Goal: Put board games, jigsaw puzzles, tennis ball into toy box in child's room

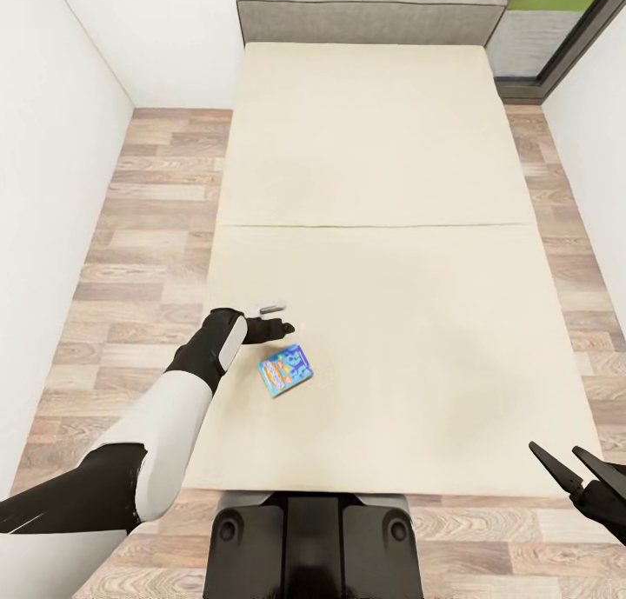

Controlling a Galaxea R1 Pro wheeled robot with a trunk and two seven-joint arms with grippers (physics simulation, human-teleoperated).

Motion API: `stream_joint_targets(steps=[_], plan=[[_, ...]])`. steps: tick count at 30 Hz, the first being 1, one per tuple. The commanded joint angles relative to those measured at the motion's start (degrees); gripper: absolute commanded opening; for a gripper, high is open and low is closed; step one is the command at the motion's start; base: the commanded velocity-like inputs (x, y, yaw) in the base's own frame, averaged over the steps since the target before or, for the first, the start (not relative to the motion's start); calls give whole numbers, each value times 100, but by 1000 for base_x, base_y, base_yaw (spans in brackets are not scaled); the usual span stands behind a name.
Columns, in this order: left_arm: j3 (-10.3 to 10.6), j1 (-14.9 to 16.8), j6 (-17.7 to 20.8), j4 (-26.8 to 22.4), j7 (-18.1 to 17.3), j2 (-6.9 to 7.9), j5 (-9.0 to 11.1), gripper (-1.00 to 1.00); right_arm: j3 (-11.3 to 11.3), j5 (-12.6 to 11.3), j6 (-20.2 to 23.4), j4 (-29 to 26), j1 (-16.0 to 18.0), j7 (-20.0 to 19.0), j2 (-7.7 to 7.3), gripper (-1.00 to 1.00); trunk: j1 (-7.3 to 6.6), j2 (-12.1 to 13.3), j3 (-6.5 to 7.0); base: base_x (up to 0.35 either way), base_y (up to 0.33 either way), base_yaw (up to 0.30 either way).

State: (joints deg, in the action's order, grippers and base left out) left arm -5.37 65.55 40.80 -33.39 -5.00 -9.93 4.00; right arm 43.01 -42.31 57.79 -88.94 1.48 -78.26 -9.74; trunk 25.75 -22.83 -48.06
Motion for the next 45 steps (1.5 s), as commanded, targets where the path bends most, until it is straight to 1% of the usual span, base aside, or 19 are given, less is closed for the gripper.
stream_joint_targets(steps=[1, 7, 8, 11, 12, 15, 17, 18, 19, 21, 22, 24, 27, 32, 45], plan=[[-10, 2, 42, -48, -12, -7, 23, 100, 3, -14, 39, -1, 2, -4, -1, 100, 3, -9, -16, 0, 0, 0], [270, 2, 282, -422, -37, -7, 40, 100, 4, -14, 39, -1, 2, -5, -1, 100, 3, -9, -72, 0, 0, 0], [351, 2, 362, -521, -40, -7, 55, 100, 4, -14, 39, -1, 2, -5, -1, 100, 3, -9, -81, 0, 0, 0], [477, 2, 438, -631, -43, -7, 117, 100, 5, -14, 39, -1, 2, -5, -1, 100, 3, -9, -110, 0, 0, 0], [569, 2, 466, -671, -40, -7, 196, 100, 5, -14, 39, -1, 2, -5, -1, 100, 3, -9, -119, 0, 0, 0], [729, 2, 491, -709, -35, -7, 370, 100, 5, -14, 39, -1, 2, -5, -1, 100, 3, -9, -147, 0, 0, 0], [974, 2, 512, -734, -29, -7, 657, 100, 5, -14, 39, -1, 2, -5, -1, 100, 3, -9, -166, 0, 0, 0], [1041, 2, 516, -738, -27, -7, 728, 100, 5, -14, 39, -1, 2, -5, -1, 100, 3, -9, -175, 0, 0, 0], [1182, 2, 522, -748, -21, -7, 861, 100, 5, -11, 39, -1, 2, -5, -1, 100, 3, -9, -185, 0, 0, 0], [1324, 2, 525, -751, -14, -7, 976, 100, 5, -9, 39, -1, 2, -5, -1, 100, 3, -9, -203, 0, 0, 0], [1456, 2, 527, -755, -8, -7, 1069, 100, 5, -8, 39, -1, 2, -5, -1, 100, 3, -9, -213, 0, 0, 0], [1618, 2, 527, -756, 2, -7, 1166, 100, 5, -7, 39, -1, 2, -5, -4, 100, 3, -9, -231, 0, 0, 0], [1734, 2, 522, -756, 12, -7, 1228, 100, 5, -6, 39, -1, 2, -5, -8, 100, 3, -9, -260, 0, 0, 0], [1798, 2, 517, -757, 22, -7, 1256, 100, 5, -5, 39, -1, 2, -5, -9, 100, 3, -9, -306, 0, 0, 0], [1820, 2, 483, -759, 39, -7, 1267, 100, 5, -5, 39, -2, 2, -5, -10, 100, 3, -9, -428, 0, 0, 0]])
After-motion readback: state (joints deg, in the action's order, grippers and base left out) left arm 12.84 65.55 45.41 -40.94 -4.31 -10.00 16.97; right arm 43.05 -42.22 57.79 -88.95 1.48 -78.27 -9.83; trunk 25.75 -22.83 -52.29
